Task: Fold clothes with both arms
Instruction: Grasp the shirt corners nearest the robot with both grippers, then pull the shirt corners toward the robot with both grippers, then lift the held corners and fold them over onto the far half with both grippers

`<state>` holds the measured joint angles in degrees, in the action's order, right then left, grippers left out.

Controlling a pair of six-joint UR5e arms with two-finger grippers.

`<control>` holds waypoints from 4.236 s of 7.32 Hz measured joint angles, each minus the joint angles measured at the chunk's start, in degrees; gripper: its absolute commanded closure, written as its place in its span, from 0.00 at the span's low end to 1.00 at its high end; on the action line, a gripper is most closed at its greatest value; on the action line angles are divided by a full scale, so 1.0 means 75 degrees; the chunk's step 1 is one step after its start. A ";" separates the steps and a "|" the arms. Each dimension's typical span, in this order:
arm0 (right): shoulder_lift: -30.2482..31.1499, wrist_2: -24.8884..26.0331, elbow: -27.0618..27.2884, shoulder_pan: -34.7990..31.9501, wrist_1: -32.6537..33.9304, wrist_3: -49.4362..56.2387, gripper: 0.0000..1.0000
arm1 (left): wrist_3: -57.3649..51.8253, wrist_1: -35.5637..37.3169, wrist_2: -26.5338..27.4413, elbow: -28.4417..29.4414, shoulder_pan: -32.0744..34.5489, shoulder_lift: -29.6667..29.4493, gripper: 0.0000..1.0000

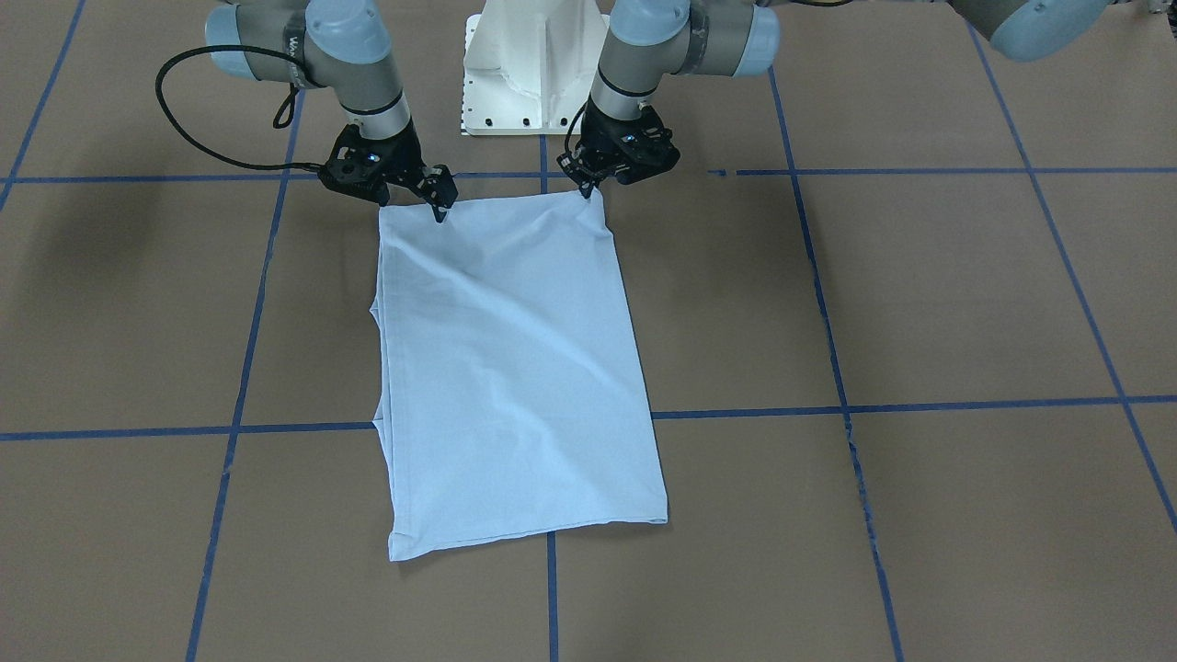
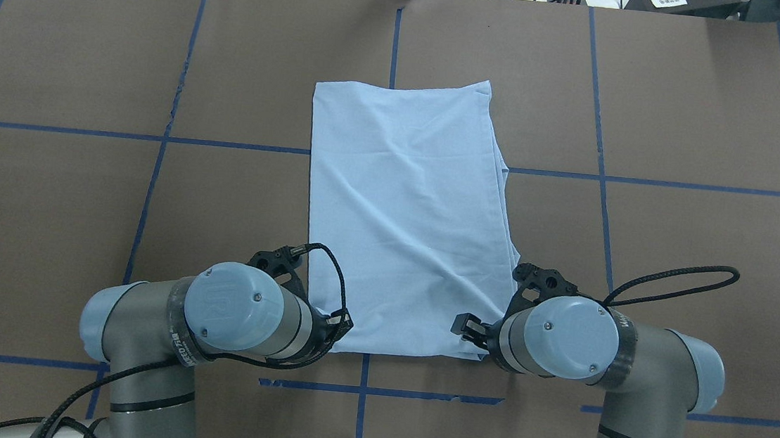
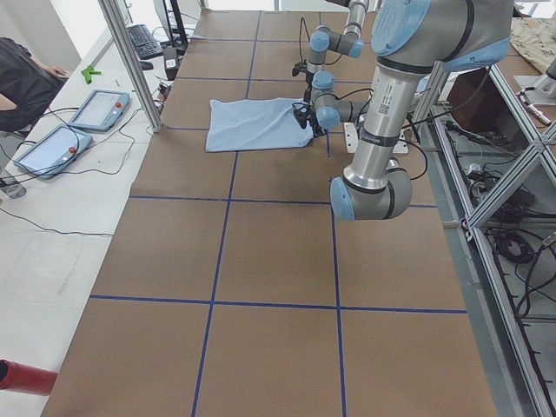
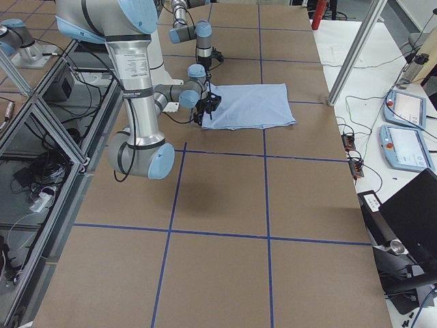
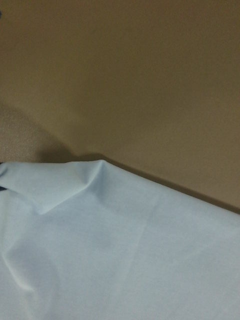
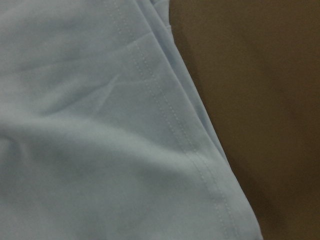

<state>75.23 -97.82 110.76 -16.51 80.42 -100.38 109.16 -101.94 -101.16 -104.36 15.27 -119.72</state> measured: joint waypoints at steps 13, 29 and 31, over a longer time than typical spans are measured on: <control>-0.0334 0.0001 -0.0054 -0.0097 0.0394 0.0072 1.00 | 0.0000 -0.0024 0.0000 0.0045 -0.0008 -0.0021 1.00; -0.0868 -0.1986 0.0310 -0.1264 0.0288 0.0374 1.00 | -0.0927 0.1308 -0.0019 -0.1660 0.0410 0.0225 1.00; -0.1396 -0.1988 -0.0289 -0.1879 0.0293 0.0602 1.00 | -0.1085 0.0668 -0.0145 -0.0495 0.1202 -0.0215 1.00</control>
<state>64.76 -112.74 108.59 -30.60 82.61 -95.87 101.02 -96.93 -102.25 -108.07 24.28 -121.33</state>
